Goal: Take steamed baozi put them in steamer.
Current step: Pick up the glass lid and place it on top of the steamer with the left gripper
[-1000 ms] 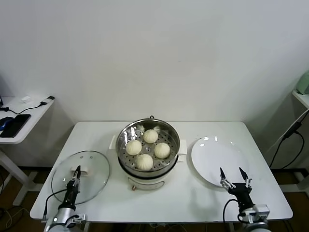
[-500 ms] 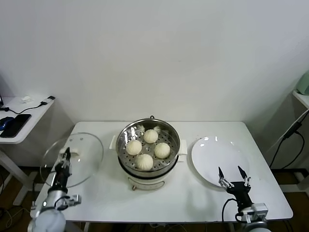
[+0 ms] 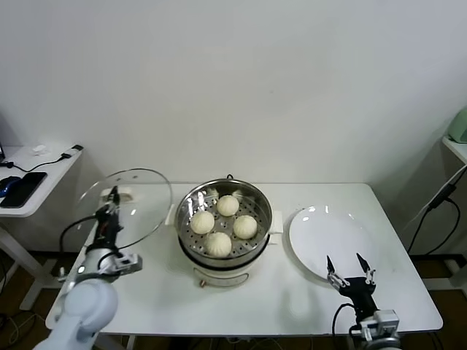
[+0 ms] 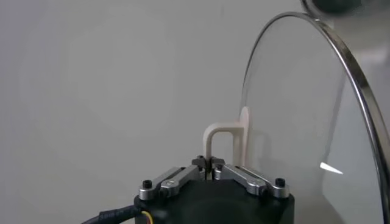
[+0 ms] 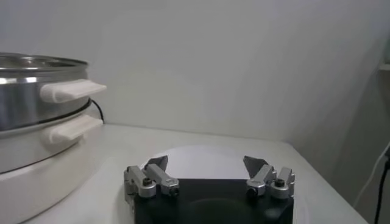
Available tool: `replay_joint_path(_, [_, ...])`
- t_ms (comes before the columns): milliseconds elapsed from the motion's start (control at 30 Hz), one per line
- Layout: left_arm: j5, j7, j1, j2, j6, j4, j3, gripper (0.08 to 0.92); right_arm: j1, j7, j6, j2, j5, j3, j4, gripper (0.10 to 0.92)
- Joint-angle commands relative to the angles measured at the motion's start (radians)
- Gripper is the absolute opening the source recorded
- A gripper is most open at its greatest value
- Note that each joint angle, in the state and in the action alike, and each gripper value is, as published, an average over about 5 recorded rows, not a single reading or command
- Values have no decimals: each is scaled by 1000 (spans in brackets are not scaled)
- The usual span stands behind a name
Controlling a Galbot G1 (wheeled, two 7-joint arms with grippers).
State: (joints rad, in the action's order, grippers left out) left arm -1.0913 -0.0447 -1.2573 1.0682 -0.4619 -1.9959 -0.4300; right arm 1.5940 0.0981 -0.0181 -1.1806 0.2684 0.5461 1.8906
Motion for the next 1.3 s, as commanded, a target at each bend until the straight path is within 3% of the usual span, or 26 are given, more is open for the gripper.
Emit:
replay_joint_path(33, [-208,-208,233,128,-262,-50,399,130,3,0,-29,-9,-42,-2,-2,823])
replay_joint_path(367, [-369,-254,274,303,-316,16,539,130,10,-2,-98,-11,-43,2,-37,823])
replay_joint_path(700, [-510,-262,258,448,-308,85,576,130,-1,-5,-172,-29,-41,13,-86,823])
replay_joint_path(1300, [-553,-218,191,473,-295,150,545,130,-11,2,-214,-69,-58,39,-108,822])
